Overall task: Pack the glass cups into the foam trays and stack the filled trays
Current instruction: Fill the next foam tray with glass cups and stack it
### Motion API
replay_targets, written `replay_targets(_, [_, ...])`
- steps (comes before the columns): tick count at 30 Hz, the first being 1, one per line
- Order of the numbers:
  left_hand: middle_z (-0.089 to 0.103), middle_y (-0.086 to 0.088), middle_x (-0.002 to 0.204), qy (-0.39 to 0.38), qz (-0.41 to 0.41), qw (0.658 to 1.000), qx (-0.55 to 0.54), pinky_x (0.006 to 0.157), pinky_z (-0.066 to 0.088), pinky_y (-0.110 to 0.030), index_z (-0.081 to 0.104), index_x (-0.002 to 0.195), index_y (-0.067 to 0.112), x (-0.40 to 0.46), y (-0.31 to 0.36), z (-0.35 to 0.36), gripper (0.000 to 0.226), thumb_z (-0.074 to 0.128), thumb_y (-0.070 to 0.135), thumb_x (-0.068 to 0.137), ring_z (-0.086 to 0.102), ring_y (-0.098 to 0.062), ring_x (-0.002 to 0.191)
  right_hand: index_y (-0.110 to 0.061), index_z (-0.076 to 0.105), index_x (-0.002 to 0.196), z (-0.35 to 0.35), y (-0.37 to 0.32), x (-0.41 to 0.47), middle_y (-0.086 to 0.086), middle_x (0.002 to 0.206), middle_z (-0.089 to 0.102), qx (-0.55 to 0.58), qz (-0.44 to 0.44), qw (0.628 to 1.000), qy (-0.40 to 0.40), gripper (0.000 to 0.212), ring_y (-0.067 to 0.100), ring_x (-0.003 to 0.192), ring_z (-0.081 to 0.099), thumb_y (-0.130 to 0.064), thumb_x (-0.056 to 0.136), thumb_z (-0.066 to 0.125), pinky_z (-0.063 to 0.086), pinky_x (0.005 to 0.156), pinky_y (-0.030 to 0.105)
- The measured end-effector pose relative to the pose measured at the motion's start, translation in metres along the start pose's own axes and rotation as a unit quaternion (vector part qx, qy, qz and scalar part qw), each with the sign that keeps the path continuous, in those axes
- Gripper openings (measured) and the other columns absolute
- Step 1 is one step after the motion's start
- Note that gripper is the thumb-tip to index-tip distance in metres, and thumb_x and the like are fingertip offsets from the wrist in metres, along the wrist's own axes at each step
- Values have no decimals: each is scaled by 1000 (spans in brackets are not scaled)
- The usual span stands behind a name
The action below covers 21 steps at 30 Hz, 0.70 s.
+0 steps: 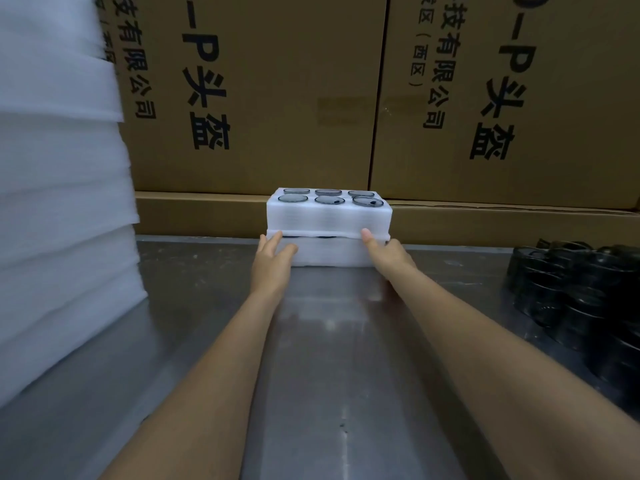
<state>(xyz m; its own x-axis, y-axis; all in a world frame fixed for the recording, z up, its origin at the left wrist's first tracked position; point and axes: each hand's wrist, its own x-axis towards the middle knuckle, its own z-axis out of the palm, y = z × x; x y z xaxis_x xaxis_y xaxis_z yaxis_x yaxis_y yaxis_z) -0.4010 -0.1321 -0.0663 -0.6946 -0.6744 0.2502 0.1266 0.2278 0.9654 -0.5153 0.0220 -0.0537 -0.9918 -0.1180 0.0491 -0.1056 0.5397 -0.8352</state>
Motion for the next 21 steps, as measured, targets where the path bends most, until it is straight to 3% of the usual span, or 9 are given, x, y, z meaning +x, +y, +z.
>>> replay_targets(3, [17,4,158,7,-5,1000,-1,109,21,-30,42,142,22,-1,0,0,48,51,23,94,20,-14,142,-19,38,138,5,12,-11,0,126,58,98,-48,988,108,61,25,119,52,-53,90,51,35,84,34])
replay_targets(6, [27,-1,154,15,-18,1000,-3,111,24,-34,46,137,22,0,1,-1,45,51,25,93,28,-19,139,-25,51,131,5,14,-15,-4,124,60,117,-103,977,146,38,20,115,53,-29,94,52,34,81,26])
replay_targets(9, [41,-3,143,16,-25,1000,-5,100,34,-35,50,130,19,0,1,-1,39,53,25,91,40,-19,125,-29,48,137,6,13,-12,-2,130,58,57,-107,984,131,42,24,118,51,-19,97,40,37,85,29])
replay_targets(12, [50,-3,124,15,-25,1000,-3,82,30,-29,52,118,17,2,1,-1,29,55,24,89,43,-16,105,-33,34,145,7,14,-10,4,130,58,-1,-99,990,96,52,29,115,54,-15,96,32,40,87,32])
replay_targets(16, [50,-2,120,9,-26,1000,2,79,29,-29,52,112,16,5,-1,-1,25,55,25,88,43,-17,104,-34,21,149,9,14,-10,4,135,53,-47,-104,992,62,60,30,117,52,-13,94,31,38,86,33])
replay_targets(21, [44,0,119,7,-20,1000,-4,84,28,-30,46,122,20,2,-2,-2,34,55,25,90,40,-16,106,-29,12,152,7,12,-18,-2,150,37,-23,-101,994,41,62,28,127,44,-16,95,33,38,92,35])
